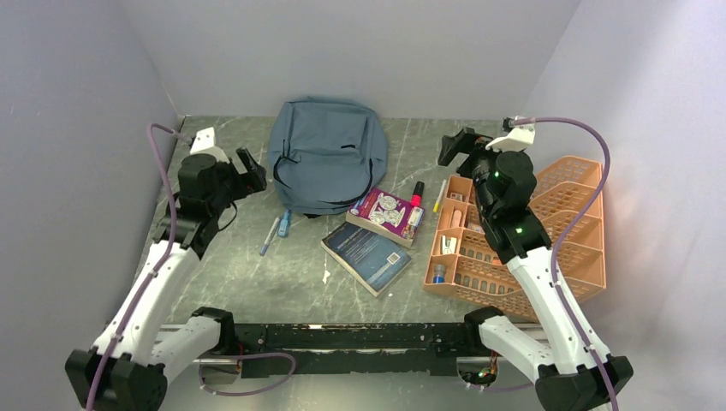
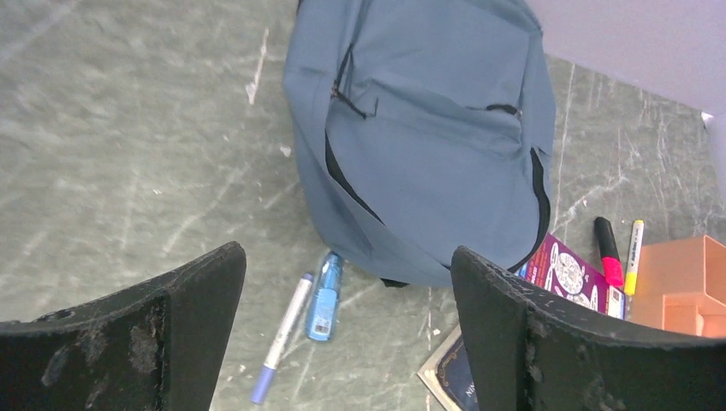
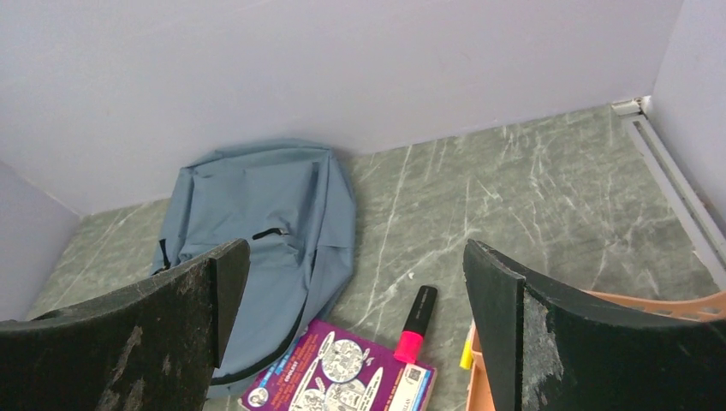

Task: Pack the student bag
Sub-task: Unzip the student bag at the center of the board.

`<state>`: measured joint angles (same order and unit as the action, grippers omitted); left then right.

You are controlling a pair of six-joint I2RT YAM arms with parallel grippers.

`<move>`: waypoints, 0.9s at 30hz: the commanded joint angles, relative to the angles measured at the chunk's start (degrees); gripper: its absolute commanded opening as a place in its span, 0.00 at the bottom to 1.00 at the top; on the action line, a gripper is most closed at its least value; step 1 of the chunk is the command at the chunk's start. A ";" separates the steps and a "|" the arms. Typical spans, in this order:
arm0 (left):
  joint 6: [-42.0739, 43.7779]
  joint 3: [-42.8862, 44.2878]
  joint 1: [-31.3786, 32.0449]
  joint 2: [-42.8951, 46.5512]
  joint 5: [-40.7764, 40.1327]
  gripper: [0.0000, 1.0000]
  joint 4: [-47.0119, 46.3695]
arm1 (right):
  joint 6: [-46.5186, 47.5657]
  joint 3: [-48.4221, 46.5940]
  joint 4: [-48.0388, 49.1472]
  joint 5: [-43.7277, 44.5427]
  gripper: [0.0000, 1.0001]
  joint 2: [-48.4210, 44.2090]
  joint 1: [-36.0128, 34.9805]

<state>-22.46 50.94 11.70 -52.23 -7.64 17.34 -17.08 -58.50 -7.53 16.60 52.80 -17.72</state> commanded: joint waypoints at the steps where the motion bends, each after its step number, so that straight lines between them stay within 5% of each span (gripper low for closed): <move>1: -9.45 1.21 -0.19 -5.33 3.83 0.93 -1.69 | -1.41 1.76 2.63 -0.84 1.00 -1.20 -0.20; 16: -15.53 4.27 4.23 -23.70 -3.41 0.88 -5.78 | -4.30 2.96 0.54 -4.61 1.00 1.61 -0.17; 27: -7.91 17.14 -4.70 -32.24 3.28 0.83 0.82 | -6.23 -3.14 1.51 -22.81 0.96 16.99 -3.21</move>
<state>-33.74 64.45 9.74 -85.03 -7.77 16.64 -21.82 -57.28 -7.14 1.63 63.22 -18.04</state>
